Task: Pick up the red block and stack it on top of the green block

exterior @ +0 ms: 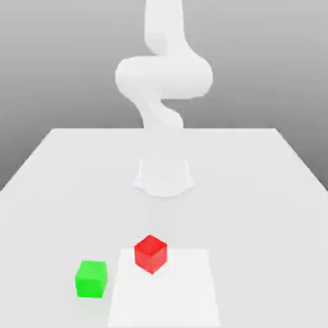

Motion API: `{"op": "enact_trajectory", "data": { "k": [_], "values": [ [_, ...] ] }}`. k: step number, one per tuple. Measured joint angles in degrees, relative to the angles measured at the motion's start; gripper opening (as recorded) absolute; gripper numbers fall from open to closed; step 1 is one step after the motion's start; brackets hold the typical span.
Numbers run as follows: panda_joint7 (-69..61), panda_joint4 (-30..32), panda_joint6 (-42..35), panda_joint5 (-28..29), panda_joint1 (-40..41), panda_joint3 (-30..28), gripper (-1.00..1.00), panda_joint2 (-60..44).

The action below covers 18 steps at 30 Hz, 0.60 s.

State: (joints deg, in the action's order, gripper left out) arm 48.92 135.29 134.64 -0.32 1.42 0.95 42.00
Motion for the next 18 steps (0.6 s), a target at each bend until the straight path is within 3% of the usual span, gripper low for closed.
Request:
{"op": "enact_trajectory", "data": {
  "k": [18],
  "values": [
    [29.27, 29.28, 27.57, -0.54, 9.17, 5.37, 0.00, -38.11]
  ]
}}
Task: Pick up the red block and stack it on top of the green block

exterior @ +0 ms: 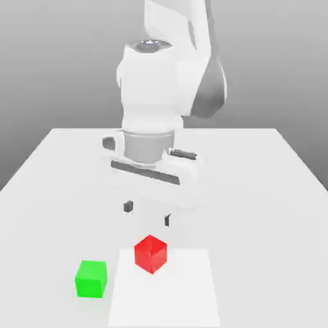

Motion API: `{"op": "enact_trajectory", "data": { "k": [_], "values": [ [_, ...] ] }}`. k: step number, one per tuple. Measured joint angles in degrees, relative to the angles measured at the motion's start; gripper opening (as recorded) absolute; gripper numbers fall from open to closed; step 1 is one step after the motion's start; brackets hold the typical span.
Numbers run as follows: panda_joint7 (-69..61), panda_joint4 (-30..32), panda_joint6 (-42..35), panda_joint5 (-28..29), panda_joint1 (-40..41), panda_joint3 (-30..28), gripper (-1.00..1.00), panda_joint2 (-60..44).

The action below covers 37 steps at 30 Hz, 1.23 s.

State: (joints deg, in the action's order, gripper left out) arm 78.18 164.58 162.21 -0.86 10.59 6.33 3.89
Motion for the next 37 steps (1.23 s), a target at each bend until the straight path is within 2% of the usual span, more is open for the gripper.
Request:
{"op": "enact_trajectory", "data": {
  "k": [6, 7, 14, 21, 23, 28, 30, 33, 34, 37],
  "values": [
    [4.12, -0.75, 11.20, 4.28, -2.37, -3.70, 0.00, -13.46],
    [4.40, -0.94, 12.40, 4.65, -2.89, -4.30, -1.00, -14.86],
    [4.59, -0.93, 12.50, 4.87, -2.88, -4.31, -1.00, -14.88],
    [1.48, 0.94, 1.26, 0.54, -2.95, -3.15, -1.00, -1.76],
    [-0.09, -1.16, -1.96, 0.33, -0.96, -4.39, -1.00, -0.64],
    [-5.72, -10.88, -9.59, 0.72, 6.08, -8.73, -1.00, -2.75],
    [-6.74, -12.61, -8.37, 0.66, 9.67, -8.06, -1.00, -5.70],
    [-7.10, -13.34, -3.23, 0.54, 8.58, -7.21, -1.00, -11.58],
    [-7.09, -13.46, -1.38, 0.55, 8.58, -7.13, 1.00, -13.55],
    [-7.09, -13.46, -1.38, 0.55, 8.58, -7.13, 1.00, -13.55]
  ]
}}
